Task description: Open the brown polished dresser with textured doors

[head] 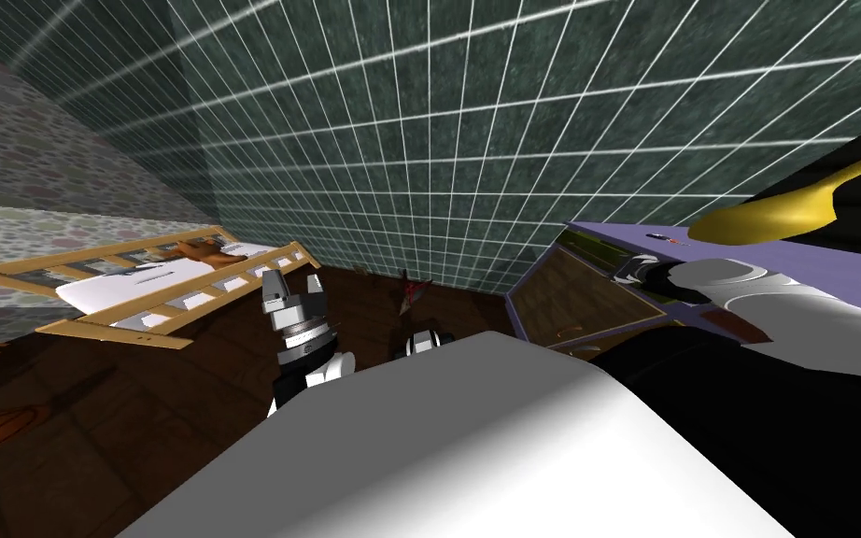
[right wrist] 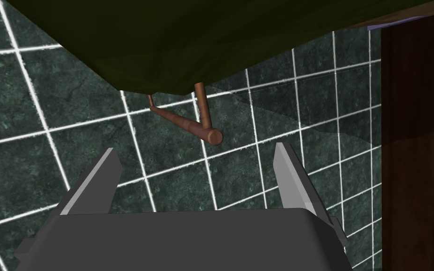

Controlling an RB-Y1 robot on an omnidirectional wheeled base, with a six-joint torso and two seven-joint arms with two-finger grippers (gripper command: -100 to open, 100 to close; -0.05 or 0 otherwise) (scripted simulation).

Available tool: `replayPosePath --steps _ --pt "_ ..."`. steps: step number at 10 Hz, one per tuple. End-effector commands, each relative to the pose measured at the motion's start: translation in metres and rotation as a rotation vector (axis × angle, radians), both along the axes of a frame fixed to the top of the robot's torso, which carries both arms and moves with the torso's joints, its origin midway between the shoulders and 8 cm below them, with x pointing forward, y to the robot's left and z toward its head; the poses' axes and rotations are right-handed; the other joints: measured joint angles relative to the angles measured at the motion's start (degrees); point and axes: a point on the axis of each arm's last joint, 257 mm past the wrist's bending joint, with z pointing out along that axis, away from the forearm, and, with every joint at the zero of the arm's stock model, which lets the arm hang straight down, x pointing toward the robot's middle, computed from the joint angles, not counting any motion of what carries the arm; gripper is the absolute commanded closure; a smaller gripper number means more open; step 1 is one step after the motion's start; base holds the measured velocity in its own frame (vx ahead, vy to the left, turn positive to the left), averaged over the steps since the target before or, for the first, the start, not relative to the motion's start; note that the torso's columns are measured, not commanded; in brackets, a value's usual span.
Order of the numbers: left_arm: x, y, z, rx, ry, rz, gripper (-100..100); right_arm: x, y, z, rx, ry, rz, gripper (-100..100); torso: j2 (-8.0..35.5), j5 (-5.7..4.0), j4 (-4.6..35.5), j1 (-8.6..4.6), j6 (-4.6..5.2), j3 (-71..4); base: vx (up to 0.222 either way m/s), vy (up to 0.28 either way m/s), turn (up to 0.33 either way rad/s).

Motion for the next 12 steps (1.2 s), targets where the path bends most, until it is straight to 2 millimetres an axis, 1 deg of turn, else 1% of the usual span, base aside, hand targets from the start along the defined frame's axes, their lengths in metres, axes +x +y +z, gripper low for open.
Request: replayPosePath --steps 1,2,3,4,5,6,7,8,9,10,11,12 --pt "0.000 0.000 0.000 0.000 0.000 0.000 0 -0.036 -0.022 0.003 -0.008 0.000 -0.094 -100 0.3 0.03 0.1 0.19 -0.21 0.2 -0.156 0.062 0.529" --pt "0.000 0.000 0.000 0.000 0.000 0.000 0 -0.036 -0.022 0.003 -0.008 0.000 -0.094 -100 0.5 0.10 0.1 0.30 -0.10 0.3 -0.095 0.037 0.079" --pt "0.000 0.000 0.000 0.000 0.000 0.000 0 -0.036 -0.022 0.003 -0.008 0.000 -0.094 -100 0.4 0.07 0.1 0.16 0.13 0.3 -0.030 0.012 -0.126" --pt "0.000 0.000 0.000 0.000 0.000 0.000 0 -0.035 -0.020 0.004 -0.008 -0.002 -0.092 -100 0.2 0.02 0.1 0.04 0.03 0.1 -0.008 0.005 -0.031" --pt "0.000 0.000 0.000 0.000 0.000 0.000 0 -0.006 -0.003 -0.001 0.003 0.002 -0.014 100 0.1 0.01 0.0 0.05 -0.09 0.0 0.136 -0.055 -0.332" --pt "0.000 0.000 0.000 0.000 0.000 0.000 0 -0.015 -0.004 -0.006 0.010 0.020 -0.025 100 -0.2 0.00 -0.1 -0.05 0.02 -0.1 0.193 -0.080 -0.493" --pt "0.000 0.000 0.000 0.000 0.000 0.000 0 -0.012 -0.004 -0.005 0.005 0.019 -0.018 100 -0.2 -0.03 -0.1 -0.06 -0.04 -0.1 0.121 -0.038 -0.150" --pt "0.000 0.000 0.000 0.000 0.000 0.000 0 -0.004 -0.002 -0.001 0.003 0.002 -0.009 100 0.1 -0.12 0.0 -0.01 -0.45 0.0 0.025 -0.005 0.002" --pt "0.000 0.000 0.000 0.000 0.000 0.000 0 0.018 0.014 -0.005 0.013 0.006 0.054 100 0.1 -0.16 0.0 -0.12 -0.83 0.1 0.113 -0.014 -0.292" --pt "0.000 0.000 0.000 0.000 0.000 0.000 0 0.027 0.019 -0.004 0.011 0.003 0.076 100 -0.2 -0.09 -0.1 -0.13 -0.39 -0.1 0.168 -0.043 -0.358" --pt "0.000 0.000 0.000 0.000 0.000 0.000 0 0.044 0.034 -0.008 0.020 0.008 0.131 100 -0.2 -0.09 -0.1 -0.13 -0.28 -0.2 0.245 -0.076 -0.450" --pt "0.000 0.000 0.000 0.000 0.001 0.000 0 0.057 0.043 -0.006 0.018 0.004 0.162 100 -0.3 -0.09 -0.1 -0.17 -0.19 -0.2 0.209 -0.076 -0.468"
